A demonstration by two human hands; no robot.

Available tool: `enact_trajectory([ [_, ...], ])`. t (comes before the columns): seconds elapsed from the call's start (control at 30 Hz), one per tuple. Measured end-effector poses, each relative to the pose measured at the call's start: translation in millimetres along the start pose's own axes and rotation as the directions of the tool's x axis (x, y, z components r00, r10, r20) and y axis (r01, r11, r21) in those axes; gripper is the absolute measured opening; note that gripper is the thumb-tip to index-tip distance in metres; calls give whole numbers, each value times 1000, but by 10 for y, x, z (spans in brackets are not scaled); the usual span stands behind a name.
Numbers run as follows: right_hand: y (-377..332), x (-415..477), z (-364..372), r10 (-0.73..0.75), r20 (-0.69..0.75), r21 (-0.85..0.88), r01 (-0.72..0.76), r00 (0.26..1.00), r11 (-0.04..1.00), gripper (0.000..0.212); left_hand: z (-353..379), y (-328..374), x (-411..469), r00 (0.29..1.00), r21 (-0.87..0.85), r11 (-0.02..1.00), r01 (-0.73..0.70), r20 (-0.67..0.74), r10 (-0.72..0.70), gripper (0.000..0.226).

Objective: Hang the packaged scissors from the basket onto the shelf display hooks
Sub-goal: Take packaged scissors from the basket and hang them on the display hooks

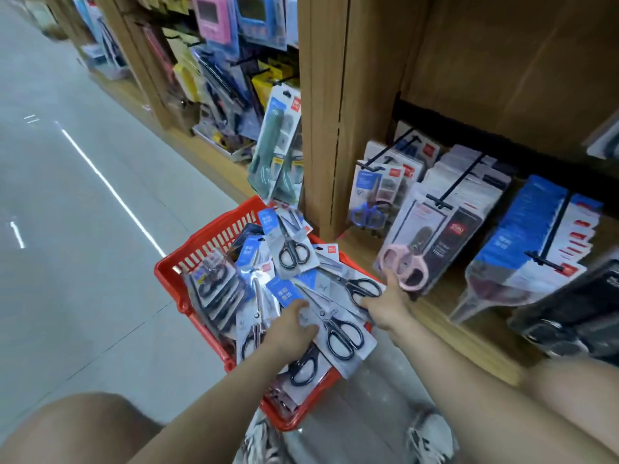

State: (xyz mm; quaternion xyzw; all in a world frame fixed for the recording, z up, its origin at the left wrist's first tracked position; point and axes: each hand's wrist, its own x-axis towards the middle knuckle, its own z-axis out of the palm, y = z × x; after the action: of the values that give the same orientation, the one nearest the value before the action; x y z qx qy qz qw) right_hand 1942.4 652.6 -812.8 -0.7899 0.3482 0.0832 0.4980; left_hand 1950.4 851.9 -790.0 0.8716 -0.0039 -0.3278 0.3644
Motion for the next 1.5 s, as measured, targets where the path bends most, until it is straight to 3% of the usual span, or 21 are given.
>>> enact_trajectory([
  [0.13,14,-50,-25,38,-21,-88,-40,999,995,91,4,92,20,997,-345,936,70,3,-73,33],
  [0.23,40,-74,-53,31,43,-429,-10,999,903,84,-24,155,1,992,-491,867,82,-46,-119,24],
  [0.3,-16,-68,-111,10,63,-629,32,998,777,92,-66,146,-30,977,-503,861,70,-139,-161,22],
  [0.4,-111,-9,-132,-95,137,-619,160,986,769,106,-210,136,-147,960,-478,874,94,-189,-207,34],
  [0.5,-168,-24,-14,-128,267,-676,280,955,682,109,-411,82,-279,965,-443,891,102,-172,-196,44],
  [0.63,-166,-166,119,-52,239,-794,226,970,565,124,-641,49,-407,946,-357,934,29,-292,-141,66],
  [0.77,-326,-308,48,29,276,-771,203,961,604,122,-737,135,-406,930,-497,868,-21,-327,-165,67],
  [0.9,-407,-411,-408,100,361,-617,157,927,772,111,-707,332,-341,939,-700,714,-3,-248,-240,50],
  [0.97,-315,-466,-621,100,423,-395,83,901,915,97,-625,459,-343,937,-761,649,5,-223,-269,32],
  [1.07,-223,-608,-736,35,466,-21,-29,884,999,70,-453,599,-381,965,-726,687,-38,-205,-164,29],
  [1.17,-214,-708,-728,-18,428,349,-147,904,926,34,-321,691,-382,975,-722,684,-101,-208,-75,21],
  [1.23,-199,-776,-742,-14,428,514,-231,904,826,28,-281,739,-358,963,-688,706,-165,-267,-34,11],
  [1.3,-163,-841,-767,-54,448,646,-282,892,709,26,-272,750,-325,935,-631,743,-224,-355,-19,15],
  [1.4,-175,-920,-762,-101,461,714,-301,882,632,17,-297,766,-331,906,-592,762,-262,-422,-17,15],
  [1.5,-219,-910,-655,-177,448,722,-238,876,649,41,-230,819,-432,909,-574,765,-291,-415,34,14],
])
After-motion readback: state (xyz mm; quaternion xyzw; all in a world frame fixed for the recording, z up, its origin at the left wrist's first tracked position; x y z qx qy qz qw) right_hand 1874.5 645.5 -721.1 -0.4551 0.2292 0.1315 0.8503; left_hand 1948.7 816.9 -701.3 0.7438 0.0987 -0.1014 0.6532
